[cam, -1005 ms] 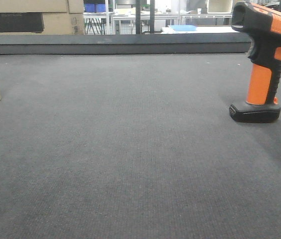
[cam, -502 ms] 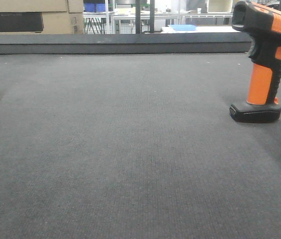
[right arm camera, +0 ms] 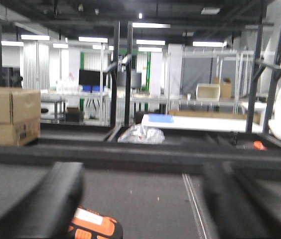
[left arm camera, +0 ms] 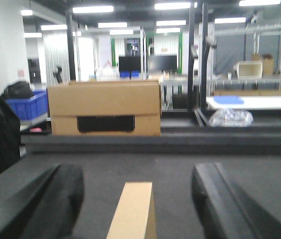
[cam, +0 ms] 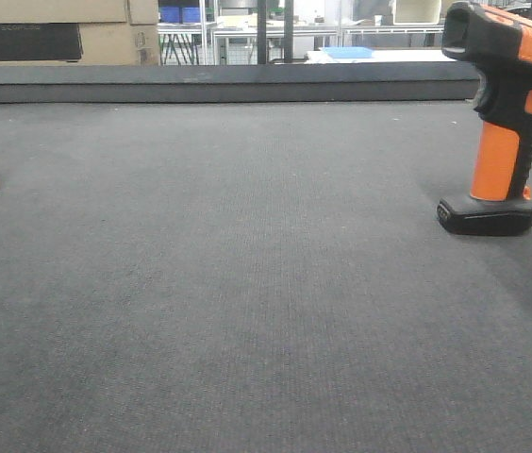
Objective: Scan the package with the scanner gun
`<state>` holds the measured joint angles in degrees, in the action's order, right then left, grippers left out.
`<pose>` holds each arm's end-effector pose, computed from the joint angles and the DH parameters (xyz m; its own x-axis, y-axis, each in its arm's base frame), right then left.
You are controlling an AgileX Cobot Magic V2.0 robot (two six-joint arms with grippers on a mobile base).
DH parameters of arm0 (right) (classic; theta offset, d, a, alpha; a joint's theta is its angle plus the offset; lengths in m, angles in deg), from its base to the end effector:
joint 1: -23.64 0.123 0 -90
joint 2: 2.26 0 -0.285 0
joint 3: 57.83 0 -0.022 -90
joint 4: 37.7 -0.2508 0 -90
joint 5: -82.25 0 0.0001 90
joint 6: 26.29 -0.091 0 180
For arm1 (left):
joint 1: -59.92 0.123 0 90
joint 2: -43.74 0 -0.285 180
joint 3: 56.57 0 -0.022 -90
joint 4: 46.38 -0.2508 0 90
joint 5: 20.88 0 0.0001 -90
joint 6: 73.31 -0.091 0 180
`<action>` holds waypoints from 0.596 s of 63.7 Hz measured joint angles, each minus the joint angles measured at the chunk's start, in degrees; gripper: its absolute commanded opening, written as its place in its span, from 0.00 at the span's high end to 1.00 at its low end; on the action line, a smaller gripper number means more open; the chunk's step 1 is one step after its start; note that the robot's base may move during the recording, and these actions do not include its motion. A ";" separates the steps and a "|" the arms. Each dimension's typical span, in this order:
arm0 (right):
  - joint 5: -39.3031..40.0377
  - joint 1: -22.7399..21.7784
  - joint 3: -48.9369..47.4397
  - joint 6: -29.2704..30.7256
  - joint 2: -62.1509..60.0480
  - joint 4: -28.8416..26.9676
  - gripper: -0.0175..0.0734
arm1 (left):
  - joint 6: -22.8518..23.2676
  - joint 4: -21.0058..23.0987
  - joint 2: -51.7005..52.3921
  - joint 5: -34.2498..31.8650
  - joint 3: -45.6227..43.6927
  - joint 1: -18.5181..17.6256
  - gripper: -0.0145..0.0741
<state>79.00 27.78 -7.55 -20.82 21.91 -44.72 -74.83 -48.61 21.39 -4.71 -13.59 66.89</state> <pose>0.0644 0.0053 0.3474 0.2107 0.0422 -0.9766 -0.0846 0.9961 0.0248 0.0447 0.0065 0.3694 0.1382 0.0812 -0.9871 -0.1411 0.9881 0.0616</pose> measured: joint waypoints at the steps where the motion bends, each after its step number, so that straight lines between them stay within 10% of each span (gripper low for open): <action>1: 0.00 0.00 -0.11 0.00 0.66 0.00 0.18 | 0.00 0.00 -0.70 0.90 -0.78 0.00 0.29; 38: -1.52 2.92 -0.24 0.00 12.32 0.00 0.18 | -3.16 -0.25 -42.74 45.99 -37.43 -0.53 0.18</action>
<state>77.48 30.70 -7.79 -20.82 34.23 -44.72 -77.99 -48.86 -21.36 41.28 -51.02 66.36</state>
